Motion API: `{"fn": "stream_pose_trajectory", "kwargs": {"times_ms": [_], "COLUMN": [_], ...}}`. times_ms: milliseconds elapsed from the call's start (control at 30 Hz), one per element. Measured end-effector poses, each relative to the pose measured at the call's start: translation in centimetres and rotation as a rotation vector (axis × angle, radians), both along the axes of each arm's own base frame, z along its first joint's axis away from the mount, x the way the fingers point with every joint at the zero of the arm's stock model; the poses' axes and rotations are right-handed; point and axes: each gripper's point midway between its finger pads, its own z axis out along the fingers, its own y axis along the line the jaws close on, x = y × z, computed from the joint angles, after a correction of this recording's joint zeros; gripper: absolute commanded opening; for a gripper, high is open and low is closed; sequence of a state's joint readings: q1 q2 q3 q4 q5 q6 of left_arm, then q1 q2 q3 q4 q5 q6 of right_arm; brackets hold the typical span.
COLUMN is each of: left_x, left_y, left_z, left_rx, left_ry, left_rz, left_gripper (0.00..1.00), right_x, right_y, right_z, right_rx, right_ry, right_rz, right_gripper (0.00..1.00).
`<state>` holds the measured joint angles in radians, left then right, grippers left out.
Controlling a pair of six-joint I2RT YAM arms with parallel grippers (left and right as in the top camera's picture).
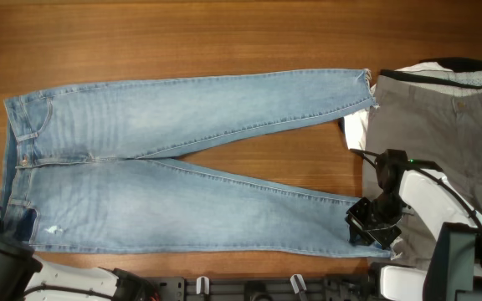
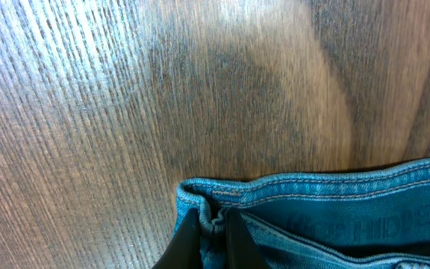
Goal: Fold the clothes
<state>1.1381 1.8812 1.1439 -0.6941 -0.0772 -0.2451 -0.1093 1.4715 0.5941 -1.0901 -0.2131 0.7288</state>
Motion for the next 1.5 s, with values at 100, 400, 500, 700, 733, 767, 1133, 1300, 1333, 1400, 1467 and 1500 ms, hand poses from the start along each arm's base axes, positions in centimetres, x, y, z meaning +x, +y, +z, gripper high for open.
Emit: {"fn": "stream_pose_trajectory", "kwargs": {"times_ms": [100, 400, 500, 700, 733, 767, 1133, 1300, 1333, 1400, 1467, 1500], "left_x": [0.1, 0.6, 0.7, 0.6, 0.6, 0.6, 0.7, 1.2, 1.2, 1.5, 2.0, 2.4], "left_y": [0.0, -0.3, -0.6, -1.1, -1.2, -1.2, -1.2, -1.3, -1.3, -1.3, -1.2, -1.2], "left_z": [0.1, 1.1, 1.4, 1.4, 1.4, 1.4, 1.4, 1.4, 1.4, 1.4, 1.5, 1.6], "left_rx": [-0.006, -0.043, -0.052, -0.077, -0.079, -0.08, -0.082, -0.089, -0.09, -0.09, -0.088, -0.091], "left_ry": [-0.005, -0.042, -0.047, -0.048, -0.047, -0.047, -0.055, -0.082, -0.086, -0.098, -0.126, -0.149], "left_rz": [0.0, 0.0, 0.0, -0.001, -0.001, -0.001, -0.001, -0.004, -0.004, -0.006, -0.01, -0.013], "left_gripper": [0.04, 0.04, 0.04, 0.04, 0.04, 0.04, 0.07, 0.1, 0.11, 0.14, 0.15, 0.15], "right_x": [0.8, 11.7, 12.1, 10.9, 10.3, 9.9, 20.7, 23.8, 23.3, 23.4, 24.4, 25.1], "right_y": [0.0, -0.7, 0.9, 4.4, 4.7, 5.1, 9.6, 7.6, 7.2, 6.8, 6.7, 6.7], "right_z": [1.1, 5.1, 3.6, 0.3, -0.4, -0.9, -1.0, -0.2, 0.4, 2.1, 4.8, 7.2], "right_rx": [0.014, 0.01, 0.041, 0.099, 0.101, 0.109, 0.272, 0.131, 0.119, 0.104, 0.086, 0.069], "right_ry": [-0.012, -0.435, -0.452, -0.35, -0.309, -0.272, -0.599, -0.59, -0.55, -0.54, -0.616, -0.696], "right_rz": [0.017, 0.153, 0.207, 0.281, 0.286, 0.286, 0.339, 0.427, 0.445, 0.477, 0.505, 0.513], "right_gripper": [0.04, 0.04, 0.04, 0.04, 0.04, 0.04, 0.04, 0.04, 0.05, 0.15, 0.29, 0.29]}}
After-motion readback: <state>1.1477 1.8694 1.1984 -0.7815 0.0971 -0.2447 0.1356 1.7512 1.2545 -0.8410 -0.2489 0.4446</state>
